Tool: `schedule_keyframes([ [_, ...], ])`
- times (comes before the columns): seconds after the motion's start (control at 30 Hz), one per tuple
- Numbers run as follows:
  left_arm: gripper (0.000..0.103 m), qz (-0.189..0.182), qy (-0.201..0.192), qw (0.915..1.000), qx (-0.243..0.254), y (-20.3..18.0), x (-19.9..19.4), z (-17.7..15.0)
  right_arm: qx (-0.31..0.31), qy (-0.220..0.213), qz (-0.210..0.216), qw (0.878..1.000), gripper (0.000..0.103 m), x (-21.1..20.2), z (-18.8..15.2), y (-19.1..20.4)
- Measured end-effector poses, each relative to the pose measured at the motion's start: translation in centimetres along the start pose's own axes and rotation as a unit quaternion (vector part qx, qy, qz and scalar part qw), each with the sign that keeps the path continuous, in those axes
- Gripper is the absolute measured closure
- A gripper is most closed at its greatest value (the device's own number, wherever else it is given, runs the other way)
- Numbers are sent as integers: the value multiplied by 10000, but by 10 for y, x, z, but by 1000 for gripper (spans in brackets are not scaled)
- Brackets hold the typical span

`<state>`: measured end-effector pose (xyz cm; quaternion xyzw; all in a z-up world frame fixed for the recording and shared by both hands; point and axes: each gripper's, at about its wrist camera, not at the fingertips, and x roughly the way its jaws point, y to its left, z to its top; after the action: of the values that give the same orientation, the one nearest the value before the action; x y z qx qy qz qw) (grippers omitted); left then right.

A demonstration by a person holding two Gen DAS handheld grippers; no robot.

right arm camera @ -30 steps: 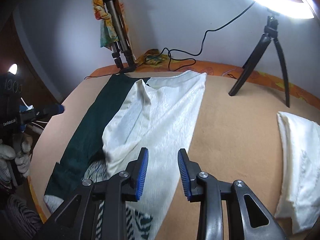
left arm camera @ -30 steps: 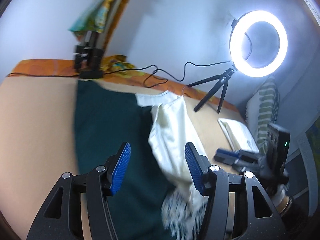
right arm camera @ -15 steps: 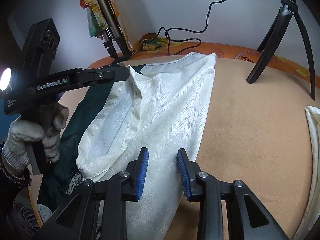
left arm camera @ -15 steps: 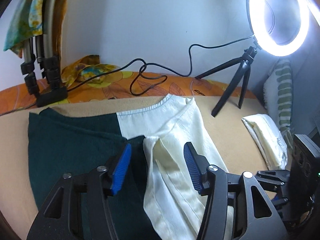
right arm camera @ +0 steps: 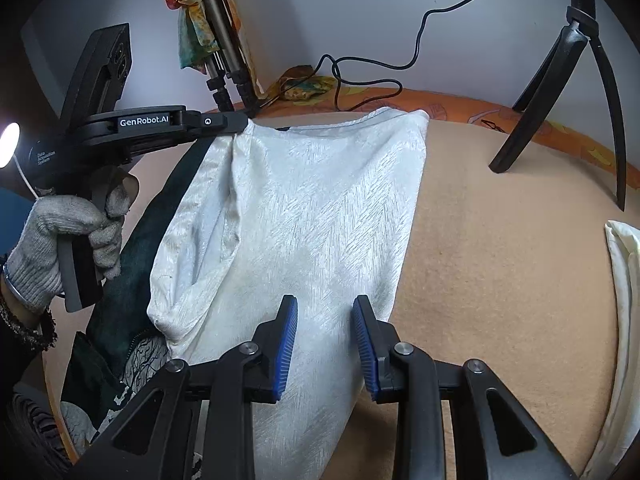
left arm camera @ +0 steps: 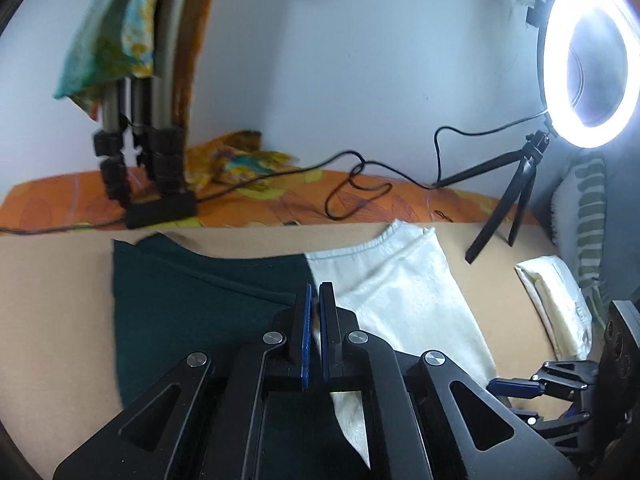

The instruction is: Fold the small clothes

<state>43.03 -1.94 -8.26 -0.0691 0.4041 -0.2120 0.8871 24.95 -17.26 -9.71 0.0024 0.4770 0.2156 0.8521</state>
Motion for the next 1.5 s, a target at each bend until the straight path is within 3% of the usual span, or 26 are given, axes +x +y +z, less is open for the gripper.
schedule_keyframes([
  [0.07,75,54,28,10000,-26,5,-8,3,-62,46,-85,9999,74,2,3,3],
  [0.1,68,129,-10,9999,-1,8,-15,4,-88,81,-139,9998,75,2,5,3],
  [0.2,64,199,-172,9997,-4,27,-35,6,-118,16,-389,9992,74,3,19,1],
  [0.27,47,173,-152,9997,-113,44,-42,6,-81,-76,-443,9990,73,3,32,-4],
  [0.3,44,199,-158,9995,-183,54,-45,5,-65,-123,-471,9988,71,4,40,-7],
  [0.37,43,255,-84,9992,-282,71,-48,3,-7,-177,-441,9989,69,9,55,-16],
  [0.5,43,194,229,9986,-426,96,-36,-3,86,-260,-484,9985,47,20,77,-33],
  [0.67,43,228,481,9977,-418,106,-9,-8,251,-234,-286,9990,47,40,96,-52],
  [0.9,43,61,271,9978,-602,112,14,0,321,-286,-84,9990,47,61,113,-65],
  [1.0,43,-43,222,9982,-562,111,21,5,383,-300,24,9988,47,68,123,-68],
  [1.1,55,-42,195,9982,-570,111,26,9,374,-303,119,9988,46,73,130,-66],
  [1.13,78,-116,249,9978,-611,112,29,10,366,-303,111,9988,49,75,132,-65],
  [1.17,94,-158,313,9971,-672,113,32,10,362,-285,126,9989,59,76,133,-65],
  [1.3,98,-260,252,9975,-613,109,32,10,387,-200,169,9989,92,81,135,-62],
  [1.5,99,-521,24,9962,-696,100,12,15,437,-345,232,9982,100,66,136,-57],
])
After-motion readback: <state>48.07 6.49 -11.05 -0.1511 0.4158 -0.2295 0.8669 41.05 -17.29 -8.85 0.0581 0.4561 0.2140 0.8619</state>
